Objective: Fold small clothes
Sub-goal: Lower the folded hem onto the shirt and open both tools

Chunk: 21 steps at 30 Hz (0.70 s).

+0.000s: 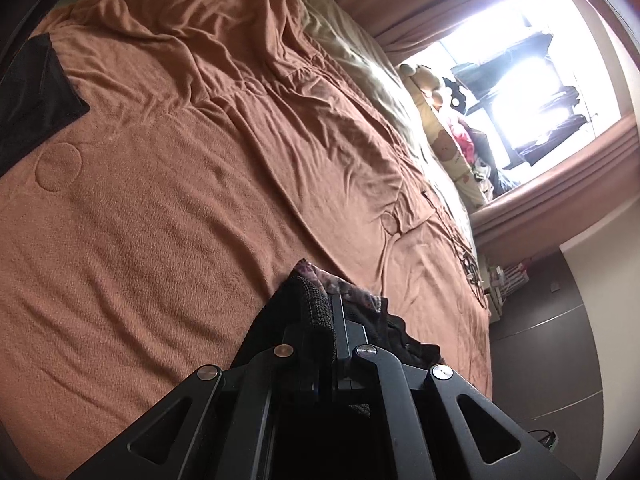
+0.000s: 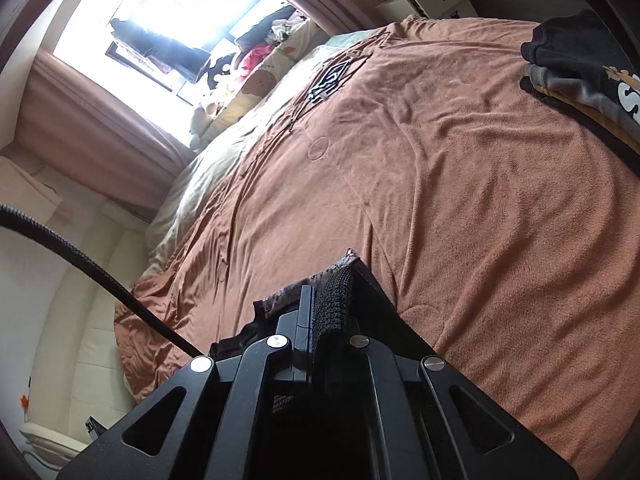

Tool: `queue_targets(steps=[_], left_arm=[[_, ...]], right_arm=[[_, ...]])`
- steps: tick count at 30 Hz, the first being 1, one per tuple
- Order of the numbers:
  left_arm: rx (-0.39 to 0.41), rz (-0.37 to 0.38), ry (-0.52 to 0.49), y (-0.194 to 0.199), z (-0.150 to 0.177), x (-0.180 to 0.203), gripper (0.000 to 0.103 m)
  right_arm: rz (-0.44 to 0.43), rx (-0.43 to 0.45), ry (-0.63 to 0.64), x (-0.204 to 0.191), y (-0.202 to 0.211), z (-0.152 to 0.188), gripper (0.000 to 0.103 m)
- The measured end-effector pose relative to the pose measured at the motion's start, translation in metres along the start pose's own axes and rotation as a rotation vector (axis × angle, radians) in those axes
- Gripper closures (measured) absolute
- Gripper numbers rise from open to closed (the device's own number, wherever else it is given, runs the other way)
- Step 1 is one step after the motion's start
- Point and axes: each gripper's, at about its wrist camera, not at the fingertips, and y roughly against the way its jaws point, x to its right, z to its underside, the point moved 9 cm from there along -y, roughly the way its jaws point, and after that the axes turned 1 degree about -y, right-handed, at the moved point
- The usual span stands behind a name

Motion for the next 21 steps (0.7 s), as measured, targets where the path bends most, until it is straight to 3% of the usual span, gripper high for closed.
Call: queue_targets(steps=[5, 17, 21], left_arm=[[-0.033, -0.057, 0.072, -0.032, -0.007, -0.01, 0.1], [-0.056, -0.104, 0.045, -0.093, -0.017, -0.021, 0.1], [-0.059, -0.125, 0.047, -0.106, -0.019, -0.029, 0.1]], right_arm=[[0.053, -0.032, -0.012, -0.004, -0.027, -0.007, 0.103], [0.103, -0.021, 0.092, 0.0, -0.078, -0.009, 0.103], [0.113, -0.057, 0.075, 0.005, -0.1, -0.004, 0.103]])
